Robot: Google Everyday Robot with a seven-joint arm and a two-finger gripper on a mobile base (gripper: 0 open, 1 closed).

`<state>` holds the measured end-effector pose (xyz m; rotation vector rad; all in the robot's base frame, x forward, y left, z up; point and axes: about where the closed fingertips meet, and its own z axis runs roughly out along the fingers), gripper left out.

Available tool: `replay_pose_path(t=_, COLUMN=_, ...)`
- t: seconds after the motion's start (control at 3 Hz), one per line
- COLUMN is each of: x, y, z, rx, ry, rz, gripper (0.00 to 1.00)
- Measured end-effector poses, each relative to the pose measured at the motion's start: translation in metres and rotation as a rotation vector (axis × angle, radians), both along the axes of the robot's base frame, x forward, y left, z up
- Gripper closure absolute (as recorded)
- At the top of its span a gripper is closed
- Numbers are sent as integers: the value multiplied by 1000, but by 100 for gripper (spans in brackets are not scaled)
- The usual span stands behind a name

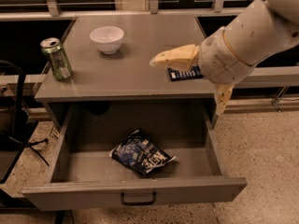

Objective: Pick blue chip bag from top drawer and place on counter

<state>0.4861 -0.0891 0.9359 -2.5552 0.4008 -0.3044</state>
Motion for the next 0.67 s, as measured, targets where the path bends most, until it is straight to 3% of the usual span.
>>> replay_pose_path(t=0.67, x=-2, y=14, z=-55, rx=4, ry=105, rz=29, gripper=0)
